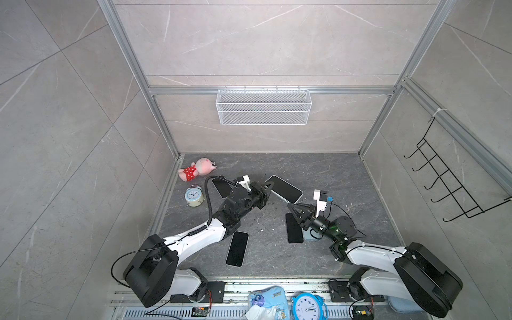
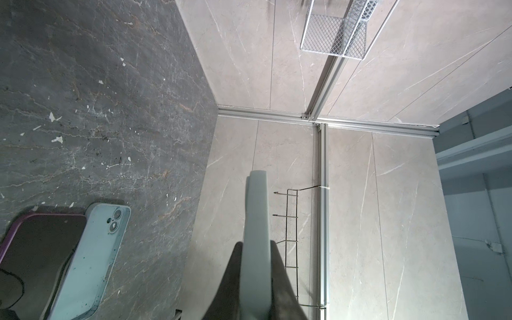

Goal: Take the phone out of the phone case

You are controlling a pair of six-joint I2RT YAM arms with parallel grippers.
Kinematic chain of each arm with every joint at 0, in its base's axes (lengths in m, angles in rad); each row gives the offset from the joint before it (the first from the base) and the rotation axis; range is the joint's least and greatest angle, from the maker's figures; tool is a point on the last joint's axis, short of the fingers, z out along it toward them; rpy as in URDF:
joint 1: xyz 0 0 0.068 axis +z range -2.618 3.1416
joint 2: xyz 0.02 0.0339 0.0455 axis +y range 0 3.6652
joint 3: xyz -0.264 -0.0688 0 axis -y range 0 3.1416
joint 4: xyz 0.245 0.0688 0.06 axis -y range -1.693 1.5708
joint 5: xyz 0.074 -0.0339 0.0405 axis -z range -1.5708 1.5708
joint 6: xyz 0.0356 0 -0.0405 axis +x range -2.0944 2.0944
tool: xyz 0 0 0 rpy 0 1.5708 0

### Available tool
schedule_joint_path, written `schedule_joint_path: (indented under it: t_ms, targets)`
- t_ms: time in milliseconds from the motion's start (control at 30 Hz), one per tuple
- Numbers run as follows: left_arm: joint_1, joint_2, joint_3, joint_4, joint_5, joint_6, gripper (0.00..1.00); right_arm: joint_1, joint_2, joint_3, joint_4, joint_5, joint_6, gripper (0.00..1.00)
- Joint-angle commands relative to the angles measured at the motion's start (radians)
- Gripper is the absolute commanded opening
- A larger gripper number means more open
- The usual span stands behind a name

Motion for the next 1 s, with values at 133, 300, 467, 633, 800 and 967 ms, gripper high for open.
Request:
schedule_joint_path:
  t_ms: [133, 300, 467, 633, 800, 967]
  targets:
    - [0.016, -0.036, 0.125, 0.131, -0.032, -0.044, 0.00, -0.002, 0.078, -0.080, 0.064, 0.082, -0.175, 0.21]
    - [0.018, -0.037, 0.130, 0.126, -0.031, -0.032, 0.00, -0.001, 0.062, -0.077, 0.058, 0.137, -0.168, 0.19]
    - [0.076, -0.047, 0.128, 0.121, 0.045, -0.014, 0.00, -0.017, -0.050, -0.116, 0.035, 0.167, -0.055, 0.44]
    - [0.208, -0.024, 0.176, 0.108, 0.357, 0.098, 0.00, -0.130, -0.362, 0.035, -0.631, 0.064, 0.126, 0.61]
    - [0.256, 0.066, 0.203, 0.278, 0.615, 0.049, 0.00, -0.156, -0.553, 0.202, -1.099, 0.111, 0.227, 0.67]
    - [0.253, 0.079, 0.181, 0.353, 0.634, 0.047, 0.00, -0.163, -0.511, 0.336, -1.215, 0.052, 0.330, 0.68]
